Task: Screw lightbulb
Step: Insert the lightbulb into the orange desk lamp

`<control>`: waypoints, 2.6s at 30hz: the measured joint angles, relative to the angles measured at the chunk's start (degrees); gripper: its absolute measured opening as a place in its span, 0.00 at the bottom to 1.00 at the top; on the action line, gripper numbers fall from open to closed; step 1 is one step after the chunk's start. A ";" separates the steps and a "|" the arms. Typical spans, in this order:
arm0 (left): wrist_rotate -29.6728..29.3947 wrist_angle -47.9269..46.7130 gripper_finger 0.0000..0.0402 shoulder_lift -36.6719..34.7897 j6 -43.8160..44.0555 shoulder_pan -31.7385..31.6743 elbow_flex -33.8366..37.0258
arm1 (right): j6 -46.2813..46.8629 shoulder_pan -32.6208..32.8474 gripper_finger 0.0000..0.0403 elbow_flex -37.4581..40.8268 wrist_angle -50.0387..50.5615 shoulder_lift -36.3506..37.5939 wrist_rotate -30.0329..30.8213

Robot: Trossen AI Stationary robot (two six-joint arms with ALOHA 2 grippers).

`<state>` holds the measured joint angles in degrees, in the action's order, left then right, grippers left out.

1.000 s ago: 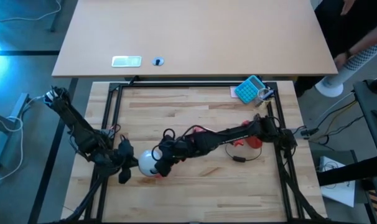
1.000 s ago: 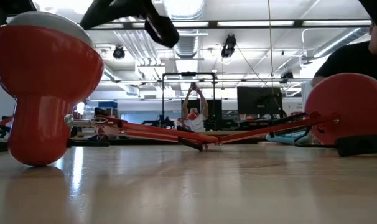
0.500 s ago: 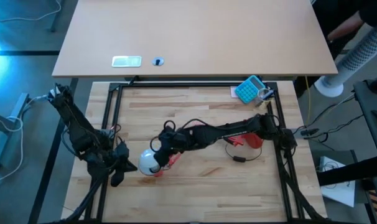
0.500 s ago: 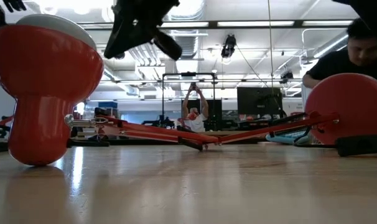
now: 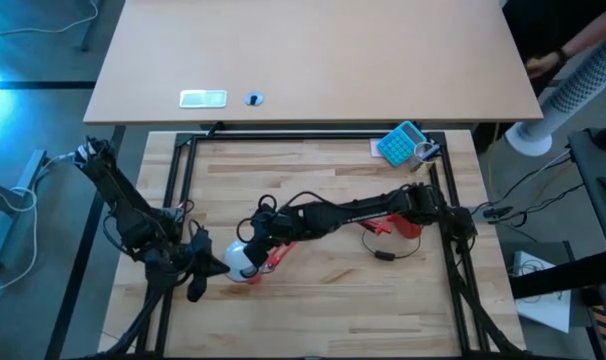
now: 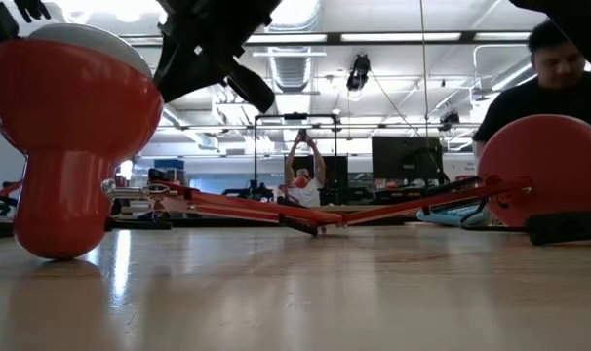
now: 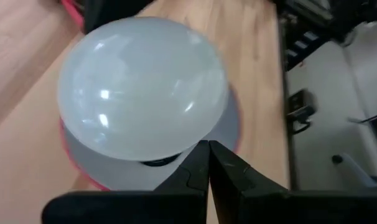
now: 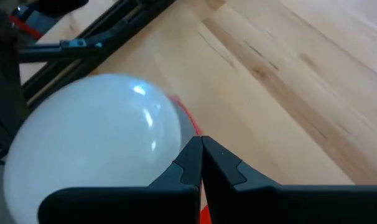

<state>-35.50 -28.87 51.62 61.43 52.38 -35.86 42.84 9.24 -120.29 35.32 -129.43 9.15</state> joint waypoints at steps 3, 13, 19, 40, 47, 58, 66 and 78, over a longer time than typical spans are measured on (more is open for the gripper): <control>0.25 -2.85 0.00 -0.77 0.36 -0.04 0.13 | 0.16 0.63 0.00 -0.25 0.34 0.08 -0.39; 0.07 -15.17 0.00 -5.19 3.12 -1.10 0.27 | 3.16 3.67 0.00 -0.31 1.21 1.29 -1.04; 1.22 -19.27 0.00 -8.48 4.12 -2.21 0.33 | 3.48 4.47 0.00 -0.35 3.48 2.56 -1.06; 3.04 -5.35 0.00 -0.33 2.28 0.02 -0.76 | -1.57 -0.76 0.00 -0.20 -0.35 1.22 -0.86; 2.48 -5.77 0.00 -1.03 2.30 0.02 -0.76 | -0.99 0.26 0.00 -0.28 0.19 1.22 -3.46; 1.65 -15.63 0.00 -3.86 3.61 -0.41 -0.72 | 1.39 2.87 0.00 -0.39 0.42 1.53 -5.23; 2.24 -20.86 0.00 -8.33 5.61 -0.53 -0.75 | 2.74 5.22 0.00 -0.39 1.09 2.65 -5.57; 4.72 -14.79 0.00 -1.81 3.66 1.70 -4.48 | -0.21 0.32 0.00 -0.39 2.51 1.37 -1.68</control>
<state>-30.78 -43.65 49.81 65.08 54.08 -40.33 42.63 9.56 -120.68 37.83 -128.05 7.47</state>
